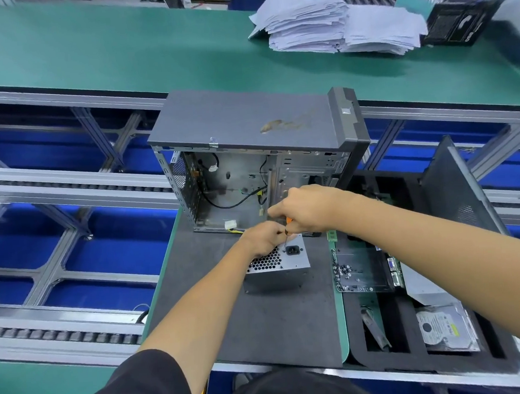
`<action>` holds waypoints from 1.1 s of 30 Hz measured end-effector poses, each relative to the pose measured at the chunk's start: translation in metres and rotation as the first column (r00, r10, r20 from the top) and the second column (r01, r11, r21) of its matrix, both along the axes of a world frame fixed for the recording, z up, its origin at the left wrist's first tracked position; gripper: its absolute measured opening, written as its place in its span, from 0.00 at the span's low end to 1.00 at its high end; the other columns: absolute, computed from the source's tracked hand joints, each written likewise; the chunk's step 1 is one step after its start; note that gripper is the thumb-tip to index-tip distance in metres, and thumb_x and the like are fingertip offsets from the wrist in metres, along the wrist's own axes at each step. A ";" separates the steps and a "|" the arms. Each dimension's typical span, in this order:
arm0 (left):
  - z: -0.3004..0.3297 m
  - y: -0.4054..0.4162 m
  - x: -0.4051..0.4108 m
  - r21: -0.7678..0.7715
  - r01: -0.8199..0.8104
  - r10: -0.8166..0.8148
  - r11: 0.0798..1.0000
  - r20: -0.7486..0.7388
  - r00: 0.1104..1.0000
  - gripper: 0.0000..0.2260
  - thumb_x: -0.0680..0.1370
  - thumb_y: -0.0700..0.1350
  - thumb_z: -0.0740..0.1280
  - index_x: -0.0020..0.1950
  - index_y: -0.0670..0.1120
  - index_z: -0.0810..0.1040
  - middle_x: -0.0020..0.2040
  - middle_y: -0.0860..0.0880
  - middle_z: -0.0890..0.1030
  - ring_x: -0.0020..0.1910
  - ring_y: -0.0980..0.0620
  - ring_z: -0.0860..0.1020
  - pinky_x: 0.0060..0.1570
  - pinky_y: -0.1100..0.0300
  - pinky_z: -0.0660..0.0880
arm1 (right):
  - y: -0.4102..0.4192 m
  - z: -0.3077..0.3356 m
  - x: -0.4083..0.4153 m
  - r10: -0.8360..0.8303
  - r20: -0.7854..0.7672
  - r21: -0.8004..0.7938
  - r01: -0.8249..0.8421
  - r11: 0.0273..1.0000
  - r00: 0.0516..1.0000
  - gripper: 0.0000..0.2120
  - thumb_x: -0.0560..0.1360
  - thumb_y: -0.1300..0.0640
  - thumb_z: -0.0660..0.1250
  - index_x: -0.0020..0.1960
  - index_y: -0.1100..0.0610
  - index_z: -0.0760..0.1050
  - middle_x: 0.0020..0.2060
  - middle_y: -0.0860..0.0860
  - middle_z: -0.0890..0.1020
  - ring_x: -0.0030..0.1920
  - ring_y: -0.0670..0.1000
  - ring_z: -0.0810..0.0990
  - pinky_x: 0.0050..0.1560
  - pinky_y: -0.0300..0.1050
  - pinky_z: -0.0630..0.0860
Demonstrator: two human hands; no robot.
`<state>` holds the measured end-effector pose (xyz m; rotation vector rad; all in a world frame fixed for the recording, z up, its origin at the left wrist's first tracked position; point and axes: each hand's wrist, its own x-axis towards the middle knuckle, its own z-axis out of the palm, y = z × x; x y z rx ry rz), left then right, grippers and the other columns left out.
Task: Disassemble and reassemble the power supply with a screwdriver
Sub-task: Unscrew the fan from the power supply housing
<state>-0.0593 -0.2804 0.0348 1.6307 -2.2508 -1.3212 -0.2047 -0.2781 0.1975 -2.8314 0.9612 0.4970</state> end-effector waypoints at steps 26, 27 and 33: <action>0.025 0.012 0.003 0.082 -0.078 0.088 0.994 -0.118 0.989 0.19 0.81 0.58 0.65 0.57 0.42 0.80 0.41 0.50 0.74 0.38 0.52 0.70 0.42 0.59 0.67 | 0.026 0.020 0.026 -0.395 -0.096 0.010 0.398 0.917 0.914 0.07 0.74 0.52 0.63 0.45 0.50 0.64 0.37 0.46 0.74 0.41 0.53 0.75 0.40 0.48 0.70; 0.028 0.013 0.006 0.062 -0.100 0.108 0.993 -0.153 0.982 0.17 0.81 0.55 0.67 0.60 0.43 0.80 0.42 0.51 0.76 0.38 0.53 0.71 0.43 0.60 0.69 | 0.026 0.020 0.025 -0.379 -0.093 -0.006 0.380 0.925 0.921 0.07 0.75 0.52 0.62 0.42 0.49 0.64 0.37 0.45 0.74 0.41 0.53 0.75 0.40 0.48 0.71; 0.033 0.030 0.081 -0.224 -0.325 0.275 0.919 -0.226 0.935 0.06 0.82 0.51 0.67 0.53 0.51 0.81 0.53 0.53 0.83 0.60 0.49 0.74 0.62 0.51 0.70 | 0.024 0.015 0.017 -0.396 0.108 -0.115 0.407 0.906 0.912 0.11 0.74 0.50 0.63 0.37 0.49 0.62 0.32 0.45 0.72 0.33 0.44 0.68 0.31 0.44 0.59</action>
